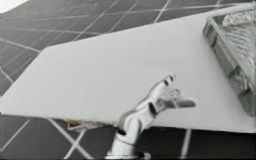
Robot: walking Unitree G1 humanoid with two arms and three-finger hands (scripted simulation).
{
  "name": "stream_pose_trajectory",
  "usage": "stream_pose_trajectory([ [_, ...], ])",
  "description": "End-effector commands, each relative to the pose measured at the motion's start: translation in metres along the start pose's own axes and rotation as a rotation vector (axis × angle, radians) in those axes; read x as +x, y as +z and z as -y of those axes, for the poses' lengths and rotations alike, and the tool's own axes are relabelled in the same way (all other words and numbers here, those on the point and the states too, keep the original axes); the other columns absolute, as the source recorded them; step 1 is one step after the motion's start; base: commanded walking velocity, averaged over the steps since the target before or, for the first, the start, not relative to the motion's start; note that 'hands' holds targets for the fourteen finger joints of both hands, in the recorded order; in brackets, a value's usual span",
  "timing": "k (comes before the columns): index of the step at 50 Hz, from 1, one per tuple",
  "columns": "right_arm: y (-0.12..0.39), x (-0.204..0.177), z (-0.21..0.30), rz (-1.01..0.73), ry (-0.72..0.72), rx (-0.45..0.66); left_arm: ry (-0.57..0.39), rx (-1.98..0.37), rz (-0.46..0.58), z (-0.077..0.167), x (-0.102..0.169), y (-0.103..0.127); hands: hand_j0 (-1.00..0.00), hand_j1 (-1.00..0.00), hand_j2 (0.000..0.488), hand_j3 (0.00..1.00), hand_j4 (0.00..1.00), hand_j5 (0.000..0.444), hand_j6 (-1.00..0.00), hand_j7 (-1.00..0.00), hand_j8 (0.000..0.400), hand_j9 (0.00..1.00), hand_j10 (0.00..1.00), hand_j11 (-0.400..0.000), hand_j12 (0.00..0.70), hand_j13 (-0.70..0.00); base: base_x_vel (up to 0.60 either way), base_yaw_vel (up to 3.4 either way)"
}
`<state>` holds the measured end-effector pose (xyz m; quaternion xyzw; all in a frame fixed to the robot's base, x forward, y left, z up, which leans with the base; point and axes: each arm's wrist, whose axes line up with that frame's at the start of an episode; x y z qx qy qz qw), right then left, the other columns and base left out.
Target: Pick up and drop off the object
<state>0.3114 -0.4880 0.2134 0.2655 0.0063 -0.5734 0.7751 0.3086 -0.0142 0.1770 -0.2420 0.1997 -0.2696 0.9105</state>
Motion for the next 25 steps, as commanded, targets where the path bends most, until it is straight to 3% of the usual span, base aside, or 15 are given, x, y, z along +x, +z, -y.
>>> stream_pose_trajectory([
  [1,-0.001,0.070,-0.068,-0.008,0.059,-0.090,0.019,-0.072,0.054,-0.027,-0.027,0.012,0.00,0.00,0.000,0.00,0.00,0.000,0.00,0.00,0.000,0.00,0.00,0.000,0.000,0.000,0.00,0.01],
  [2,-0.006,0.057,-0.078,-0.004,0.114,-0.156,0.033,-0.060,0.062,-0.025,-0.016,0.015,0.00,0.00,0.000,0.00,0.00,0.000,0.00,0.00,0.000,0.00,0.00,0.000,0.000,0.000,0.00,0.03],
  [7,-0.033,-0.006,-0.070,0.019,0.293,-0.231,0.025,-0.069,0.115,-0.016,-0.022,0.022,0.00,0.00,0.000,0.00,0.00,0.000,0.00,0.00,0.000,0.00,0.00,0.000,0.000,0.000,0.00,0.06],
  [10,-0.034,-0.058,-0.053,0.145,0.432,-0.287,0.049,-0.028,0.248,-0.011,-0.040,0.036,0.00,0.00,0.000,0.00,0.00,0.000,0.00,0.00,0.000,0.00,0.00,0.000,0.000,0.000,0.00,0.06],
  [11,-0.029,-0.093,-0.047,0.222,0.491,-0.309,0.059,0.025,0.287,-0.004,-0.035,0.042,0.00,0.00,0.000,0.00,0.00,0.000,0.00,0.00,0.000,0.00,0.00,0.000,0.000,0.000,0.00,0.04],
  [14,-0.016,-0.169,-0.021,0.467,0.706,-0.356,0.113,0.068,0.471,0.000,-0.056,0.056,0.00,0.00,0.000,0.00,0.00,0.000,0.00,0.00,0.000,0.00,0.00,0.000,0.000,0.000,0.00,0.02],
  [17,-0.027,-0.258,-0.032,0.622,0.949,-0.367,0.074,0.003,0.555,0.006,-0.081,0.058,0.00,0.00,0.000,0.00,0.00,0.000,0.00,0.00,0.000,0.00,0.00,0.000,0.000,0.000,0.00,0.03],
  [20,-0.058,-0.319,-0.053,0.665,1.129,-0.352,0.107,0.000,0.668,-0.011,-0.109,0.057,0.00,0.00,0.000,0.00,0.00,0.000,0.00,0.00,0.000,0.00,0.00,0.000,0.000,0.000,0.00,0.08],
  [22,-0.080,-0.340,-0.055,0.674,1.195,-0.372,0.138,0.005,0.735,-0.029,-0.125,0.054,0.00,0.00,0.000,0.00,0.00,0.000,0.00,0.00,0.000,0.00,0.00,0.000,0.000,0.000,0.00,0.14],
  [25,-0.106,-0.349,-0.047,0.659,1.226,-0.364,0.176,0.064,0.858,-0.035,-0.142,0.051,0.00,0.00,0.000,0.00,0.00,0.000,0.00,0.00,0.000,0.00,0.00,0.000,0.000,0.000,0.00,0.18],
])
